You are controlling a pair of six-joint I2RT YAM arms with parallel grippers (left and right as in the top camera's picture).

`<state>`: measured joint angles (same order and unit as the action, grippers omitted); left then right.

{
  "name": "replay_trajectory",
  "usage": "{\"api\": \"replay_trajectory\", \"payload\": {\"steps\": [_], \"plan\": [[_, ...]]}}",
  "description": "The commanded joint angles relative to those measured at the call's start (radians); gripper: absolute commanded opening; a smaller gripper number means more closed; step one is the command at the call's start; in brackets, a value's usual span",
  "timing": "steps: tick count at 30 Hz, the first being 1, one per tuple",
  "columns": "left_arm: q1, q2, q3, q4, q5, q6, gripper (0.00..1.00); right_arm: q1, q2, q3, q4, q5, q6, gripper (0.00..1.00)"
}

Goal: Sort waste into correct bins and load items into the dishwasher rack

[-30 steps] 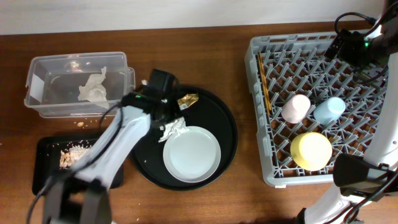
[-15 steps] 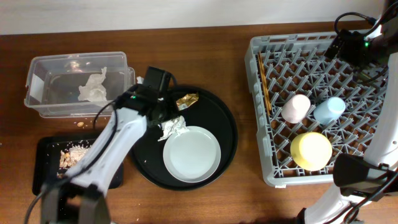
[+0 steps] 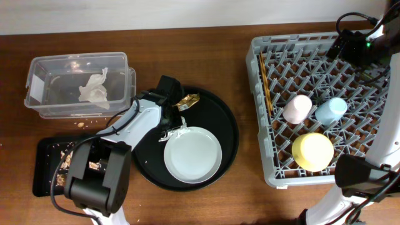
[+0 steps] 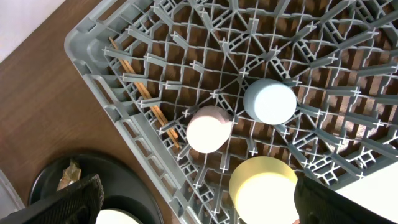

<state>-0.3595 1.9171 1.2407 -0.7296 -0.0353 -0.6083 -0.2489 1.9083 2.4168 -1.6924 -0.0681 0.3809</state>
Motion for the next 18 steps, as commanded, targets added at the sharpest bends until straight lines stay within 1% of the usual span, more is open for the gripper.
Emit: {"api": "replay_trajectory", "payload": {"steps": [1, 2, 3, 8, 11, 12, 15, 18], "plan": [[0.004, 0.028, -0.009, 0.003, -0.012, 0.01, 0.18, 0.0, -0.004, 0.005, -0.006, 0.01, -0.009, 0.99], [0.004, 0.033, -0.009, 0.002, -0.006, 0.01, 0.03, 0.0, -0.004, 0.005, -0.006, 0.01, -0.009, 0.99], [0.004, 0.033, -0.009, -0.002, -0.006, 0.01, 0.01, 0.0, -0.004, 0.005, -0.006, 0.01, -0.009, 0.99], [0.006, -0.025, 0.007, -0.034, 0.032, 0.01, 0.0, 0.0, -0.004, 0.005, -0.006, 0.01, -0.009, 0.99], [0.009, -0.132, 0.034, -0.072, 0.031, 0.011, 0.0, 0.0, -0.004, 0.005, -0.006, 0.01, -0.009, 0.99], [0.009, -0.202, 0.04, -0.071, 0.027, 0.011, 0.01, 0.0, -0.004, 0.005, -0.006, 0.01, -0.009, 0.99], [0.009, -0.312, 0.04, -0.064, -0.021, 0.01, 0.0, 0.0, -0.004, 0.005, -0.006, 0.01, -0.009, 0.99], [0.022, -0.401, 0.04, -0.058, -0.108, 0.01, 0.0, 0.0, -0.004, 0.005, -0.006, 0.01, -0.009, 0.99]]}}
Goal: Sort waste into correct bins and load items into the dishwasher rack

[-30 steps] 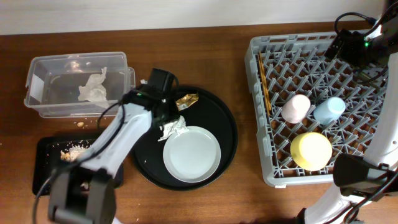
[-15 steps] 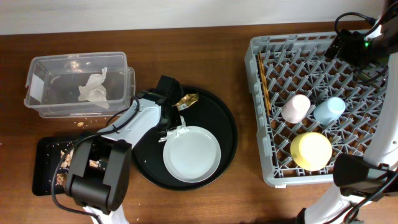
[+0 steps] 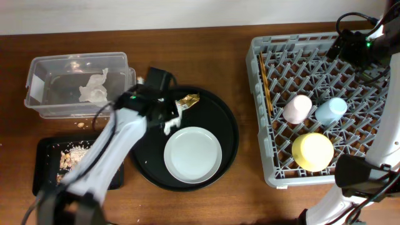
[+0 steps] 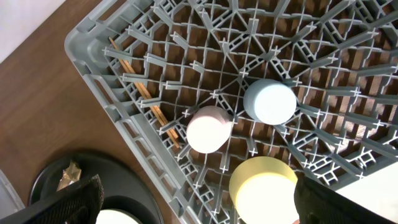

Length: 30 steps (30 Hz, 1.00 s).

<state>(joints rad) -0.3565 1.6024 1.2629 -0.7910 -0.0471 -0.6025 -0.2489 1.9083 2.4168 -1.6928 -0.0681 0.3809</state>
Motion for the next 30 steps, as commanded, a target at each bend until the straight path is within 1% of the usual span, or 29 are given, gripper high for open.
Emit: {"api": "replay_trajectory", "payload": {"steps": [1, 6, 8, 10, 14, 19, 21, 22, 23, 24, 26, 28, 30], "plan": [[0.028, -0.108, 0.018, 0.007, -0.124, 0.005, 0.01, 0.0, -0.004, 0.005, -0.005, 0.01, -0.009, 0.99], [0.108, -0.134, 0.018, 0.086, -0.224, 0.004, 0.0, 0.0, -0.004, 0.005, -0.006, 0.01, -0.009, 0.99], [0.167, -0.129, 0.017, 0.154, -0.296, 0.005, 0.0, 0.0, -0.004, 0.005, -0.005, 0.01, -0.009, 0.99], [0.217, -0.129, 0.016, 0.213, -0.333, 0.004, 0.0, 0.0, -0.004, 0.005, -0.006, 0.01, -0.009, 0.99], [0.303, -0.117, 0.016, 0.289, -0.339, 0.005, 0.0, 0.0, -0.004, 0.005, -0.006, 0.01, -0.009, 0.99], [0.378, -0.041, 0.016, 0.356, -0.339, 0.004, 0.01, 0.0, -0.004, 0.005, -0.006, 0.01, -0.009, 0.99], [0.394, -0.01, 0.016, 0.373, -0.338, 0.004, 0.14, 0.0, -0.004, 0.005, -0.005, 0.01, -0.009, 0.99], [0.398, 0.0, 0.016, 0.371, -0.339, 0.005, 0.18, 0.0, -0.004, 0.005, -0.005, 0.01, -0.009, 0.99], [0.399, 0.003, 0.016, 0.37, -0.339, 0.005, 0.25, 0.0, -0.004, 0.005, -0.005, 0.01, -0.009, 0.99], [0.401, 0.005, 0.016, 0.368, -0.339, 0.005, 0.34, 0.0, -0.004, 0.005, -0.005, 0.01, -0.009, 0.99], [0.402, 0.004, 0.016, 0.372, -0.339, 0.005, 0.36, 0.0, -0.004, 0.005, -0.005, 0.01, -0.009, 0.99], [0.402, 0.004, 0.016, 0.37, -0.339, 0.005, 0.45, 0.0, -0.004, 0.005, -0.005, 0.01, -0.009, 0.99], [0.401, 0.004, 0.016, 0.363, -0.339, 0.005, 0.46, 0.0, -0.004, 0.005, -0.005, 0.01, -0.009, 0.99]]}}
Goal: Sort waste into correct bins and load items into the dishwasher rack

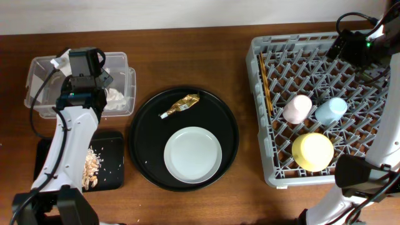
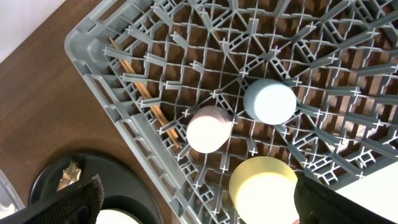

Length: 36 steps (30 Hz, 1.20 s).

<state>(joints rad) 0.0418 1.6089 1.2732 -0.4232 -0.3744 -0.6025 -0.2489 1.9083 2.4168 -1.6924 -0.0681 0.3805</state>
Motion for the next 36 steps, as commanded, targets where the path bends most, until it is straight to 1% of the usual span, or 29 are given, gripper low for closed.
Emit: {"api": "replay_trajectory", "payload": {"steps": [1, 6, 8, 10, 12, 14, 17, 19, 23, 24, 25, 26, 29, 36], "plan": [[0.003, -0.004, 0.006, -0.006, -0.011, 0.005, 0.46, 0.0, -0.004, 0.005, -0.006, 0.01, -0.009, 0.99], [0.003, -0.048, 0.006, -0.034, -0.011, 0.005, 0.48, 0.0, -0.004, 0.005, -0.006, 0.01, -0.008, 0.99], [0.003, -0.081, 0.006, -0.034, -0.011, 0.005, 0.55, 0.0, -0.004, 0.005, -0.006, 0.01, -0.009, 0.99], [0.003, -0.102, 0.006, -0.038, 0.002, 0.005, 0.68, 0.0, -0.004, 0.005, -0.006, 0.01, -0.009, 0.99], [0.003, -0.13, 0.006, -0.064, 0.095, 0.005, 0.84, 0.0, -0.004, 0.005, -0.006, 0.01, -0.009, 0.99], [0.002, -0.142, 0.006, -0.084, 0.208, 0.012, 0.84, 0.0, -0.004, 0.005, -0.006, 0.01, -0.009, 0.99], [-0.017, -0.143, 0.006, -0.087, 0.525, 0.138, 0.84, 0.0, -0.004, 0.005, -0.006, 0.01, -0.009, 0.99], [-0.067, -0.143, 0.006, -0.095, 0.626, 0.216, 0.87, 0.0, -0.004, 0.005, -0.006, 0.01, -0.009, 0.99], [-0.231, -0.143, 0.006, -0.122, 0.615, 0.372, 0.87, 0.0, -0.004, 0.005, -0.006, 0.01, -0.009, 0.99], [-0.267, -0.142, 0.006, -0.129, 0.584, 0.404, 0.92, 0.0, -0.004, 0.005, -0.006, 0.01, -0.008, 0.98], [-0.311, -0.138, 0.006, -0.136, 0.525, 0.43, 0.93, 0.0, -0.004, 0.005, -0.006, 0.01, -0.009, 0.99], [-0.352, -0.128, 0.006, -0.141, 0.441, 0.441, 0.94, 0.0, -0.004, 0.005, -0.006, 0.01, -0.008, 0.99], [-0.433, -0.071, 0.006, -0.141, 0.266, 0.441, 0.94, 0.0, -0.004, 0.005, -0.006, 0.01, -0.009, 0.99], [-0.447, 0.115, 0.006, -0.143, 0.253, 0.444, 0.93, 0.0, -0.004, 0.005, -0.006, 0.01, -0.009, 0.99]]}}
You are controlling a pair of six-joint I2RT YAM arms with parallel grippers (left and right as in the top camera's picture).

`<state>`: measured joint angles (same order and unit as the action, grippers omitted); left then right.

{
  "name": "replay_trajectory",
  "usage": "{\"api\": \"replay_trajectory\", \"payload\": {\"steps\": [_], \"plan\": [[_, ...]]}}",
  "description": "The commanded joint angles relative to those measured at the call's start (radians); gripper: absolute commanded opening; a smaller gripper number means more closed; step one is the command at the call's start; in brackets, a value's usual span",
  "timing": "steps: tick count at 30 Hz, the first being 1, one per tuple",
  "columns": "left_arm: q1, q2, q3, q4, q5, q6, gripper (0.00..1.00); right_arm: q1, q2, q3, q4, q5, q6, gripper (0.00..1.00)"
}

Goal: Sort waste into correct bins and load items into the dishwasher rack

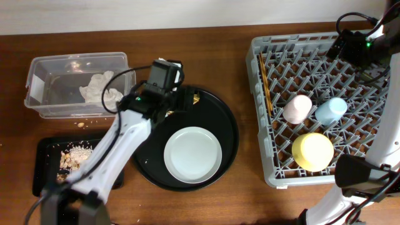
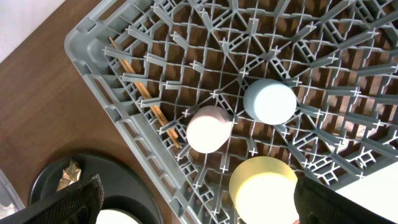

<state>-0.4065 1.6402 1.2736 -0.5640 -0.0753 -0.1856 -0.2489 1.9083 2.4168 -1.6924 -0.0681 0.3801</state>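
Note:
A gold wrapper (image 1: 195, 97) lies at the back of the round black tray (image 1: 228, 134), mostly hidden under my left gripper (image 1: 178, 103), which is right over it; its jaws are hidden by the wrist. A white plate (image 1: 192, 154) sits on the same tray. White tissue (image 1: 100, 89) lies in the clear bin (image 1: 37, 81). My right gripper (image 2: 193, 202) hangs open high above the grey dish rack (image 1: 269, 169), holding nothing. The rack holds a pink cup (image 1: 297, 108), a blue cup (image 1: 330, 111), a yellow bowl (image 1: 312, 152) and chopsticks (image 1: 265, 81).
A small black tray (image 1: 47, 153) with food crumbs sits at the front left, below the clear bin. A few crumbs lie on the wooden table between them. The rack fills the right side of the table.
My left gripper has moved from over the clear bin back to the round tray, onto the gold wrapper. More white tissue lies in the bin. The right arm has not moved.
My left gripper was down at a white crumpled scrap beside the plate on the round tray. Then it held that scrap a little higher. Then it was over the clear bin and the scrap was gone from the tray. Now it is at the gold wrapper.

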Motion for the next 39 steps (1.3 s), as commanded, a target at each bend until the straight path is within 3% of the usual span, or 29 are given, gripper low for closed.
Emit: {"api": "replay_trajectory", "payload": {"steps": [1, 8, 15, 17, 20, 22, 26, 35, 39], "plan": [[0.002, 0.103, 0.005, -0.002, -0.045, 0.054, 0.93, 0.0, -0.004, 0.005, -0.006, 0.01, -0.008, 0.99], [0.002, 0.204, 0.005, -0.002, -0.045, 0.324, 0.95, 0.0, -0.004, 0.005, -0.006, 0.01, -0.008, 0.99], [0.005, 0.28, 0.005, 0.0, -0.046, 0.394, 0.89, 0.0, -0.004, 0.005, -0.006, 0.01, -0.008, 0.99], [0.005, 0.306, 0.005, 0.011, -0.046, 0.393, 0.77, 0.0, -0.004, 0.005, -0.006, 0.01, -0.008, 0.99], [0.012, 0.328, 0.005, 0.026, -0.046, 0.393, 0.75, 0.0, -0.004, 0.005, -0.006, 0.01, -0.008, 0.99], [0.026, 0.331, 0.005, 0.034, -0.045, 0.393, 0.64, 0.0, -0.004, 0.005, -0.006, 0.01, -0.008, 0.99], [0.053, 0.332, 0.005, 0.04, -0.045, 0.384, 0.53, 0.0, -0.004, 0.005, -0.006, 0.01, -0.008, 0.98], [0.076, 0.33, 0.019, 0.051, -0.045, 0.31, 0.01, 0.0, -0.004, 0.005, -0.006, 0.01, -0.008, 0.99], [0.076, 0.277, 0.056, 0.005, -0.044, 0.225, 0.01, 0.0, -0.004, 0.005, -0.006, 0.01, -0.008, 0.99]]}}
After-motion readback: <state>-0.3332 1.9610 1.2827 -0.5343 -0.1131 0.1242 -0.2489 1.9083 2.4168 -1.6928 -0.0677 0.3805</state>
